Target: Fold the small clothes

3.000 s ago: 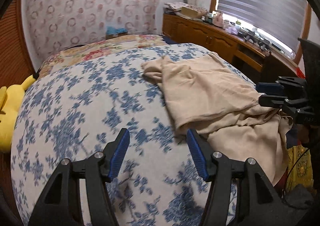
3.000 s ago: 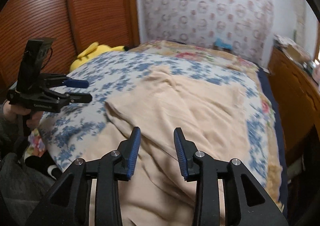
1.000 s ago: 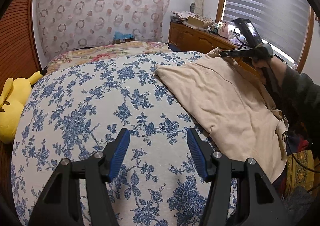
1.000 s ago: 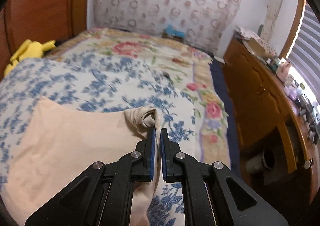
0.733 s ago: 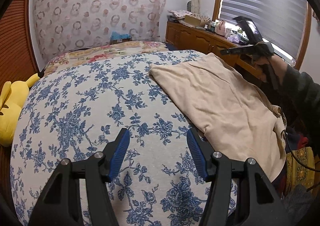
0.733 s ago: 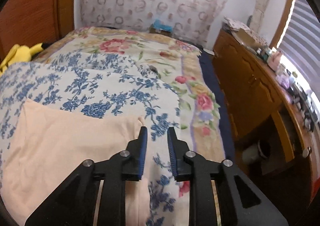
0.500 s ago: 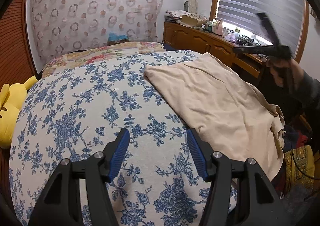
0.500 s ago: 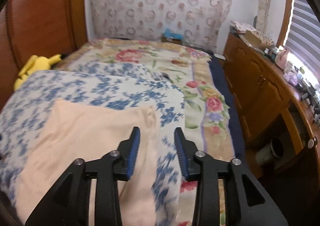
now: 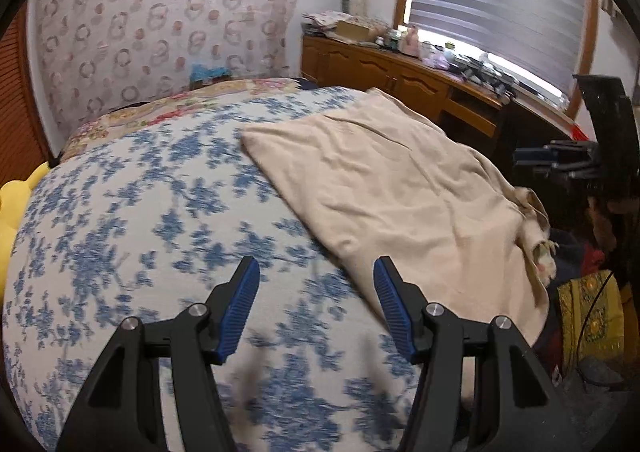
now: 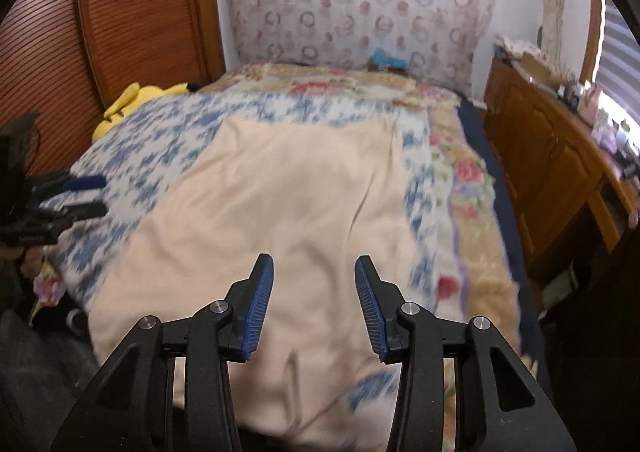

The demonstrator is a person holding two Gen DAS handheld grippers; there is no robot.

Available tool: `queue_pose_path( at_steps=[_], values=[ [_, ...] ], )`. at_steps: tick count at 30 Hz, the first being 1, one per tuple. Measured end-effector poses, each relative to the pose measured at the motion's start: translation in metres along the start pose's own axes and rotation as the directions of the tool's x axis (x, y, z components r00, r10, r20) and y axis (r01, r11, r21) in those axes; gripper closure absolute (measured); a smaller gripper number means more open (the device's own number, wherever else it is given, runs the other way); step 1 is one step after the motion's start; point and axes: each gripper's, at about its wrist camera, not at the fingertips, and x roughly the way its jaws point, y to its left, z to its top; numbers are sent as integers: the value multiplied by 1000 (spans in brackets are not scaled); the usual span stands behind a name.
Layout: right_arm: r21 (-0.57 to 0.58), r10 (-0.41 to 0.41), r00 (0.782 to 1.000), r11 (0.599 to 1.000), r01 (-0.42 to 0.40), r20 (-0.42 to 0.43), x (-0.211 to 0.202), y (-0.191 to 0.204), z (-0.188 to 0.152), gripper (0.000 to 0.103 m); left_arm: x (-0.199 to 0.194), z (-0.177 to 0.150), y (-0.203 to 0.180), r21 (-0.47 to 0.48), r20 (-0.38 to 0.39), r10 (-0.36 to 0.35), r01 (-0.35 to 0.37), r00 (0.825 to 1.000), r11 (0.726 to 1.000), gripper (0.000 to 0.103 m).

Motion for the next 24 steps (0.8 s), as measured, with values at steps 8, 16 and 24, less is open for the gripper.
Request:
queue_pose_path(
  at_steps=[8, 16, 24],
  values=[
    [89, -3, 996, 996, 11, -94, 4, -6, -46, 60, 14, -8, -33, 58, -57, -47, 51, 997, 997, 44],
    [35, 30, 992, 999, -26, -127, -10, -6, -62, 102, 14, -13, -44, 76, -80, -56, 62, 995, 995, 44],
    [65, -25, 994, 997, 32, -105, -15, -17, -76, 76, 10, -20, -47, 65, -100, -89, 96, 991, 993, 44]
  ],
)
